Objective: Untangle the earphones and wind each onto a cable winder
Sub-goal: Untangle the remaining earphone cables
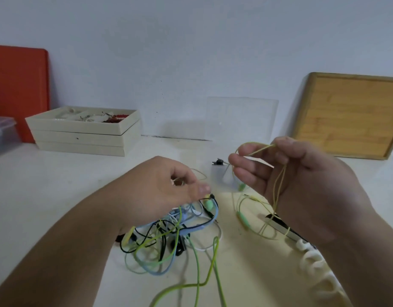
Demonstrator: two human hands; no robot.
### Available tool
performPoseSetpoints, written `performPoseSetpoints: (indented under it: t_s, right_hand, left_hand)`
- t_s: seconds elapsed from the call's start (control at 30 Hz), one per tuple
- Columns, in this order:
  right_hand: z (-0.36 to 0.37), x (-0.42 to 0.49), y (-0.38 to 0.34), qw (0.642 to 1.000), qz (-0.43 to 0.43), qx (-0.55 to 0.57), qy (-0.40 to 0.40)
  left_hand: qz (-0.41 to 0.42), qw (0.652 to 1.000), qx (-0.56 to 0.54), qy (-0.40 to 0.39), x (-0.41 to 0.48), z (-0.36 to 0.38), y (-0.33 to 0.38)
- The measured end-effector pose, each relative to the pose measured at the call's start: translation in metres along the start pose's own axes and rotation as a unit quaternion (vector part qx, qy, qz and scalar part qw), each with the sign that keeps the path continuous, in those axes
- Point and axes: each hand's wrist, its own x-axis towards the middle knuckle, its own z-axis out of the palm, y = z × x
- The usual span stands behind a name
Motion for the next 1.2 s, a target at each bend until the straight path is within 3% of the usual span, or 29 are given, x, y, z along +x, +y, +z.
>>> performPoseSetpoints:
  t_s: [0.13,0.33,0.57,0.73,0.83,0.97,1.1,1.2]
  right_hand:
    - [0.003,-0.002,0.004,1.0,0.004,0.013,-0.02]
    - [0.005,-0.004,0.003,0.999,0.003,0.023,-0.039]
    - [-0.002,-0.002,-0.002,0.994,0.039,-0.087,0.056]
    - [-0.01,-0.001,-0.011,0.988,-0.01,-0.135,0.079]
    - [-0.013,-0.003,-0.018,0.974,-0.014,-0.22,0.047]
    - [-0.017,-0.006,-0.025,0.972,-0.017,-0.232,0.007]
    - [-0.024,-0.006,-0.029,0.97,-0.009,-0.244,-0.019]
    - [-0.029,-0.008,-0.032,0.956,0.026,-0.285,-0.058]
  left_hand:
    - [-0.01,0.998,0.063,-0.03,0.001,0.004,-0.002]
    - [0.012,0.997,0.055,0.05,0.007,0.011,-0.005]
    - [0.022,0.994,0.018,0.106,0.012,0.015,-0.009]
    - [-0.012,0.989,0.075,0.127,0.011,0.004,-0.016]
    - [-0.066,0.983,0.077,0.153,0.009,-0.006,-0.019]
    - [-0.101,0.964,0.128,0.208,0.008,-0.015,-0.024]
    - [-0.067,0.979,0.112,0.157,0.007,-0.018,-0.02]
    - [0.049,0.975,0.112,0.185,0.006,-0.014,-0.011]
